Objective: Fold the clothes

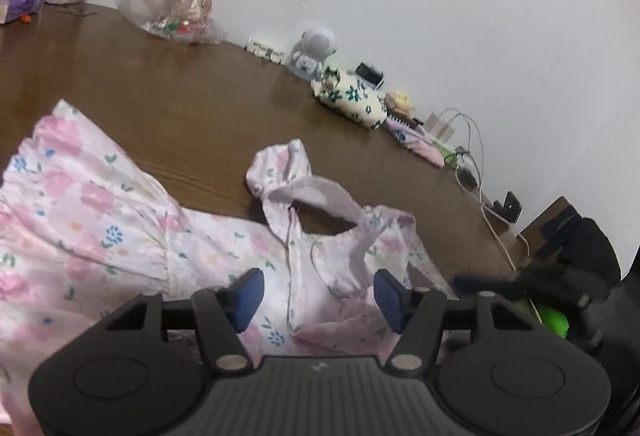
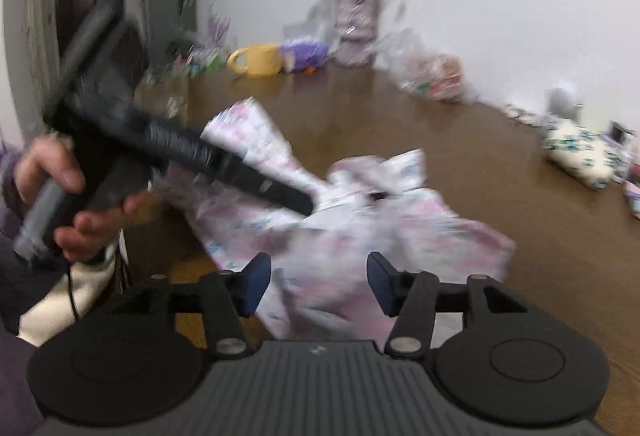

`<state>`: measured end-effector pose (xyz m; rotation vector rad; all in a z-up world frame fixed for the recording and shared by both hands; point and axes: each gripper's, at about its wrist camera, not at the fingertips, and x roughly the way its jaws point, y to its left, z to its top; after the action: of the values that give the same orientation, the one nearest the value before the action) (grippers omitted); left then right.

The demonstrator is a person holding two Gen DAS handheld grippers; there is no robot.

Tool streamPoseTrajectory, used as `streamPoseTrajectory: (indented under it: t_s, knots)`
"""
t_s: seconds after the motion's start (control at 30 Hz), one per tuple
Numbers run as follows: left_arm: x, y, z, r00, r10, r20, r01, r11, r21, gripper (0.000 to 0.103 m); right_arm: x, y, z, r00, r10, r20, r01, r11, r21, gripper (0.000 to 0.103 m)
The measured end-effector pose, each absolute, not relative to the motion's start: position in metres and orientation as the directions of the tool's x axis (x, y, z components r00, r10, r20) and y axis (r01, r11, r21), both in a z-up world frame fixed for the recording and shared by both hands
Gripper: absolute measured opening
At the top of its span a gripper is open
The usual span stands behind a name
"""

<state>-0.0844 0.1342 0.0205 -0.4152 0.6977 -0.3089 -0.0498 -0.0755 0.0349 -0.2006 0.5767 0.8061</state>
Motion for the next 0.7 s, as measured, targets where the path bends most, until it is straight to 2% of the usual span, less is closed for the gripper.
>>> streamPoseTrajectory:
  t_s: [0.1,0.17,0.27,0.37,0.43,0.47,0.5,0.57,0.7]
  knots:
    - [-0.084,0.128,0.018,0.715,-0.413,-0.564,0.163,0.883,-0.440,0.050,-0.039,-0.092,0.044,0.590,0.601,-0.539,-0.692,0.720,0.046,0.054]
    - [-0.086,0.125,0.019,0.713,-0.403,-0.573,0.168,0.893,-0.418,0.049,-0.028,-0.095,0.048,0.602,0.591,-0.537,-0.676,0.735,0.051,0.054]
    - [-0.091,0.126,0.020,0.715,-0.385,-0.584,0.167,0.905,-0.391,0.047,0.013,-0.056,0.041,0.539,0.600,-0.591,-0.700,0.709,0.082,0.054]
    - [-0.097,0.131,0.021,0.719,-0.365,-0.592,0.158,0.915,-0.372,0.047,0.050,-0.026,0.030,0.435,0.636,-0.638,-0.717,0.673,0.182,0.054]
    - [-0.100,0.135,0.021,0.723,-0.351,-0.595,0.146,0.919,-0.366,0.047,0.066,-0.014,0.018,0.384,0.633,-0.672,-0.698,0.675,0.238,0.043]
    - [-0.101,0.137,0.022,0.727,-0.343,-0.595,0.135,0.921,-0.366,0.047,0.068,-0.013,0.013,0.382,0.615,-0.690,-0.676,0.695,0.246,0.020]
    - [-0.103,0.140,0.022,0.731,-0.335,-0.594,0.126,0.923,-0.365,0.047,0.071,-0.013,0.009,0.392,0.601,-0.697,-0.651,0.716,0.251,0.008]
    - [-0.104,0.143,0.023,0.737,-0.324,-0.594,0.113,0.924,-0.364,0.047,0.068,-0.022,0.014,0.413,0.620,-0.667,-0.630,0.723,0.283,0.003]
    - [-0.104,0.148,0.025,0.748,-0.306,-0.589,0.101,0.930,-0.354,0.047,0.044,-0.058,0.047,0.401,0.729,-0.555,-0.689,0.639,0.342,0.003]
